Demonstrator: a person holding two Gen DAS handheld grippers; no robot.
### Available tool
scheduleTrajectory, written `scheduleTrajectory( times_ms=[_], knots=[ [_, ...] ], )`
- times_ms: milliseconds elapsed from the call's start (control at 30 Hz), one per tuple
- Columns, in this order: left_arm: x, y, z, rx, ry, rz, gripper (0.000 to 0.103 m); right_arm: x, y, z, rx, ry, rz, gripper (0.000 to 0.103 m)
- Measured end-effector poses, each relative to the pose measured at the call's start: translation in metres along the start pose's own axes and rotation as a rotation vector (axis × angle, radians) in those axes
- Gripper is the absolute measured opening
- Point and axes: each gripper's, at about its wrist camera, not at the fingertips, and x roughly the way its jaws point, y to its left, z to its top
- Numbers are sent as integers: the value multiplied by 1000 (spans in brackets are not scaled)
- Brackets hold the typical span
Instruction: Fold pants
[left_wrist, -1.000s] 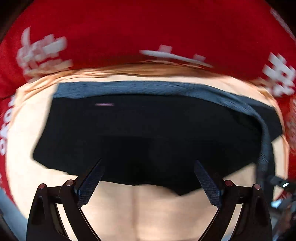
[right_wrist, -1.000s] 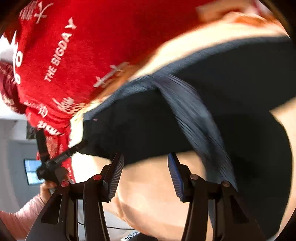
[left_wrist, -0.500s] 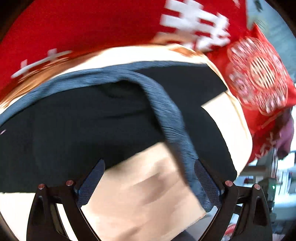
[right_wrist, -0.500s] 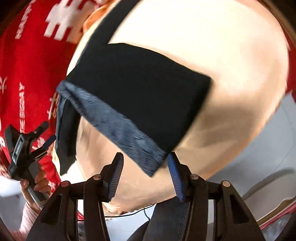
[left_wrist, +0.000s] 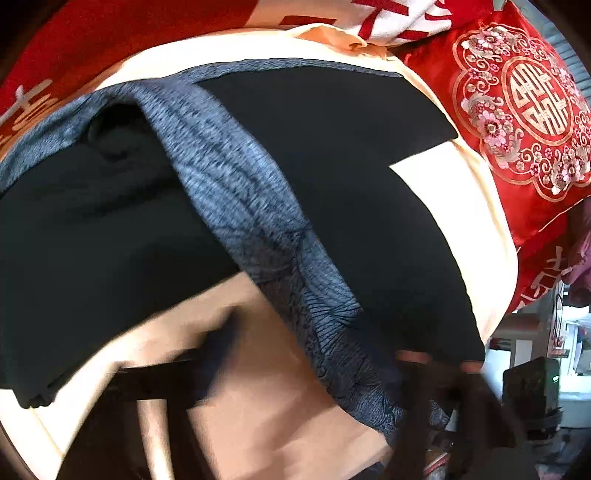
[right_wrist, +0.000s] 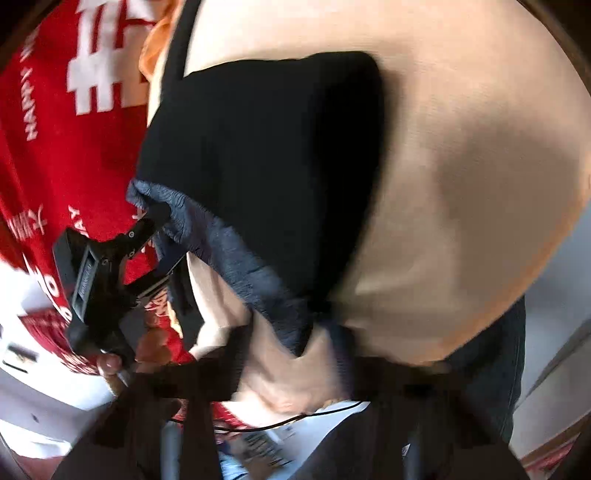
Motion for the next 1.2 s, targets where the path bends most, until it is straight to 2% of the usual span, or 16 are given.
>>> scheduleTrajectory(
  times_ms=[33, 133, 267, 367, 433, 567, 600, 633, 667, 700, 733, 800, 900, 933, 1067, 1200],
  knots=[
    [0, 1, 3, -10, 14, -23, 26, -3, 9, 2, -23, 7, 1, 16],
    [-15, -3, 17, -53, -1, -54, 25, -15, 50, 14, -139, 24, 8, 15],
    [-45, -22, 55, -67, -74, -78, 25, -45, 108, 45, -256, -1, 52, 15],
    [-60, -32, 92, -51, -141, -75, 25, -64, 154, 83, -332, -46, 79, 15],
    [-67, -33, 113, -43, -182, -55, 25, -73, 181, 121, -377, -77, 89, 15],
    [-78, -20, 150, -67, -270, 32, 26, -71, 217, 195, -418, -101, 41, 15],
    [-80, -14, 155, -84, -283, 47, 30, -68, 225, 216, -425, -107, 18, 15],
    [-81, -9, 157, -101, -289, 58, 40, -76, 220, 231, -428, -108, 1, 15],
    [-82, -2, 158, -128, -301, 68, 73, -75, 219, 244, -430, -105, -15, 15],
    [-83, 3, 156, -148, -323, 73, 85, -68, 225, 259, -433, -90, -32, 16],
    [-85, 7, 153, -164, -346, 78, 85, -59, 226, 274, -427, -65, -57, 19],
    [-82, 16, 146, -160, -313, 111, 85, -49, 224, 292, -413, -64, -143, 24],
    [-72, 29, 133, -170, -271, 212, 85, -48, 235, 293, -513, -129, -262, 42],
    [-68, 37, 125, -175, -251, 254, 85, -52, 243, 284, -567, -161, -285, 44],
    [-50, 67, 97, -212, -180, 397, 85, -58, 242, 248, -660, -184, -328, 46],
    [-39, 99, 73, -314, -148, 452, 85, -42, 194, 232, -597, -170, -513, 46]
  ],
)
